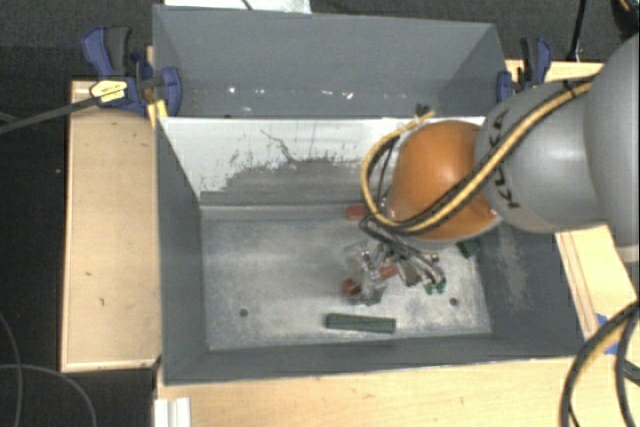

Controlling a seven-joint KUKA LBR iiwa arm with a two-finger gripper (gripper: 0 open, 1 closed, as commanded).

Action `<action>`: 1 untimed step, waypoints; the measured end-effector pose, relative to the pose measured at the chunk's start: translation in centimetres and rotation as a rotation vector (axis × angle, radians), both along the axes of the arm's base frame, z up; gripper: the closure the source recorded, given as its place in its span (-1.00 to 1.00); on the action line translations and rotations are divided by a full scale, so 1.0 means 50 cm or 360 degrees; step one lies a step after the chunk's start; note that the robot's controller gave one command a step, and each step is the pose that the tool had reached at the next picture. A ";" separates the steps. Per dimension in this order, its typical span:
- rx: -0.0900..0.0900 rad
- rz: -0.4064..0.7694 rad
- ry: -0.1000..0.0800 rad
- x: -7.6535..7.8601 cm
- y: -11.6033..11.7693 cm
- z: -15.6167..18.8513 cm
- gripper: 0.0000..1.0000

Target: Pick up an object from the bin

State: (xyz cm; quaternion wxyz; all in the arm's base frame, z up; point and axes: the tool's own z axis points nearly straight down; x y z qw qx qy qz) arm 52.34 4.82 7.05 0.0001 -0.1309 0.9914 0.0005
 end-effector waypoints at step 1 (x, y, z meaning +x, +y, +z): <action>0.0000 -0.0004 0.0001 0.000 0.000 0.000 -1.00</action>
Offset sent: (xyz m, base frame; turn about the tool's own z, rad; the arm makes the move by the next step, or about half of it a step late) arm 0.0000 0.0000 0.0000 0.0000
